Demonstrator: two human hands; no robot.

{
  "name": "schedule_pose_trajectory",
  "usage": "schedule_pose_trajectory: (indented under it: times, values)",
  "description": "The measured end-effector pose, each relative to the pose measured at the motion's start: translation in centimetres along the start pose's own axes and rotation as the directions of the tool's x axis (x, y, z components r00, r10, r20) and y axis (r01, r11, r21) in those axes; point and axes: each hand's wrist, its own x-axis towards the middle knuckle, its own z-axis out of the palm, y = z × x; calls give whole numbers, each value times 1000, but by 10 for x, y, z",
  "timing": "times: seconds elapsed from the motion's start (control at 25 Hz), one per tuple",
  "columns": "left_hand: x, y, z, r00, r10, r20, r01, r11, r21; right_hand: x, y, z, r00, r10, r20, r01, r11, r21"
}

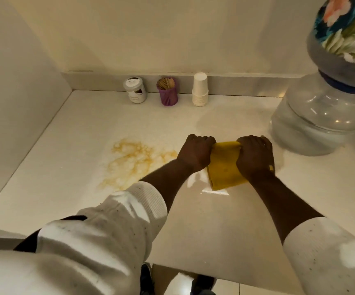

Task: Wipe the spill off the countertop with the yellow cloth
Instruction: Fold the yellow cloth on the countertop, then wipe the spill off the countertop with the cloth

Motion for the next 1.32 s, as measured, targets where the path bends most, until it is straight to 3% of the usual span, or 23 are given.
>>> schedule_pose_trajectory:
  times: [0.28, 0.64, 0.96, 1.32]
  values:
    - [-80, -74, -54, 989, 109, -99, -124, 979, -160, -23, -116, -4, 985, -47, -163, 48, 999, 4]
    - [-175, -147, -117, 982, 154, -111, -179, 948, -264, -59, -259, 8, 984, 84, -159, -86, 996, -8]
    - [-190, -191, -80, 998, 54, -42, -61, 980, -188, -59, -278, 51, 993, 120, -2, -119, 986, -114]
    - [-167, -221, -39, 999, -45, 26, 48, 989, -140, -50, -274, 92, 972, 191, 141, -177, 979, -104]
